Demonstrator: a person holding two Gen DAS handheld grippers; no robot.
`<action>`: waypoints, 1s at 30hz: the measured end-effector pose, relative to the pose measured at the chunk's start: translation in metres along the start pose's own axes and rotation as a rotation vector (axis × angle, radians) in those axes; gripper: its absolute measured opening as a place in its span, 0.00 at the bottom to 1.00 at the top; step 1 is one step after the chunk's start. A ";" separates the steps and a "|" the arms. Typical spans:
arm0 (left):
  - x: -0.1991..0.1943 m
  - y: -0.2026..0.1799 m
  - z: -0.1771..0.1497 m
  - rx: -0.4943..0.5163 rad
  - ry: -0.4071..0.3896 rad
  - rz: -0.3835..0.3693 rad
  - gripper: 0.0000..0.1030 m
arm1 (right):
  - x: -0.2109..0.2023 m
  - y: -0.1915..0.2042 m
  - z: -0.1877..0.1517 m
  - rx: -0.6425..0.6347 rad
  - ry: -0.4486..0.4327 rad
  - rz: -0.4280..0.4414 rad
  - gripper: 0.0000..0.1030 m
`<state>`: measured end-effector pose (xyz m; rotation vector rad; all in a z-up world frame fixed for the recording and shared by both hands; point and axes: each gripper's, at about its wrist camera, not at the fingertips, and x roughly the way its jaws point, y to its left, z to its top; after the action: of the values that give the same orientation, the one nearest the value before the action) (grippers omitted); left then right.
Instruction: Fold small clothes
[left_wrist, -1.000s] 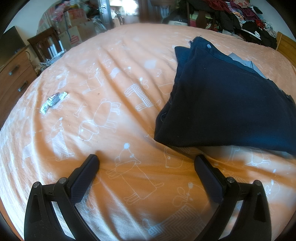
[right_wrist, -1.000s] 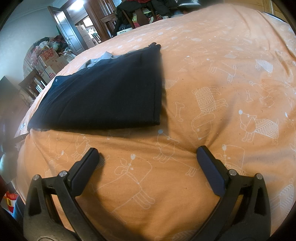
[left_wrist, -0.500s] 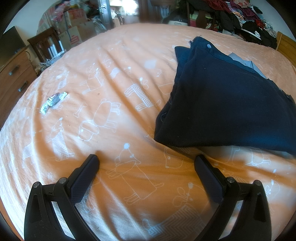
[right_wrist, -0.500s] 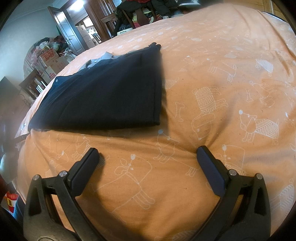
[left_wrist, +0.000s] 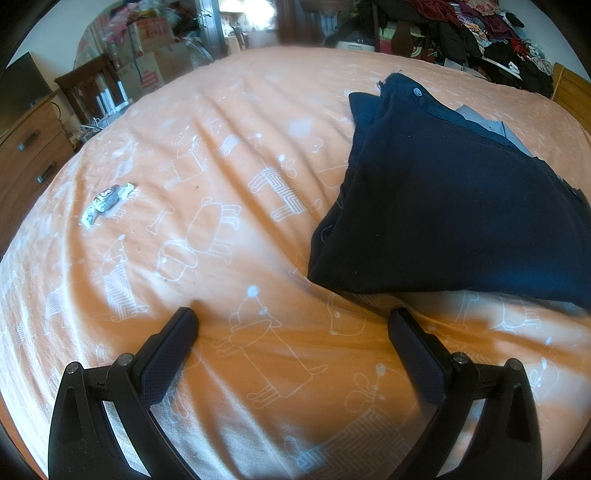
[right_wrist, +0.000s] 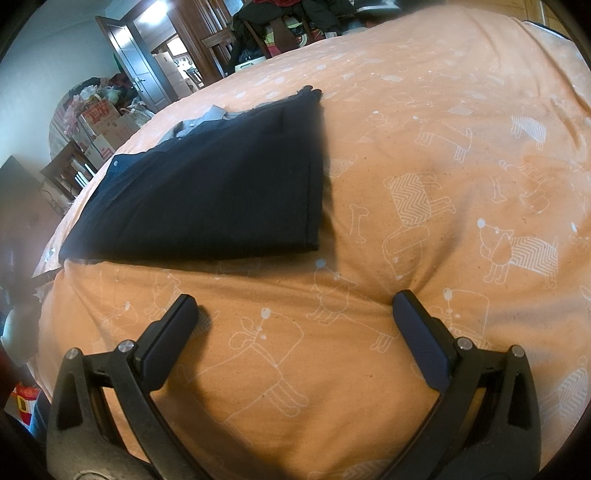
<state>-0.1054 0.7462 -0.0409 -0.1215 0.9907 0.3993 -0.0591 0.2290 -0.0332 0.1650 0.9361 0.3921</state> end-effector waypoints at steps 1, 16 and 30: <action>0.000 0.000 0.000 0.000 0.000 0.000 1.00 | 0.000 0.001 0.000 0.001 0.000 0.002 1.00; 0.000 -0.001 0.000 0.000 0.000 0.001 1.00 | 0.003 -0.001 0.001 0.015 -0.008 0.025 1.00; 0.000 -0.001 0.000 0.001 0.000 0.001 1.00 | 0.002 -0.008 0.000 0.026 -0.013 0.046 1.00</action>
<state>-0.1048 0.7456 -0.0409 -0.1205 0.9909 0.3999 -0.0557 0.2225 -0.0367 0.2133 0.9257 0.4214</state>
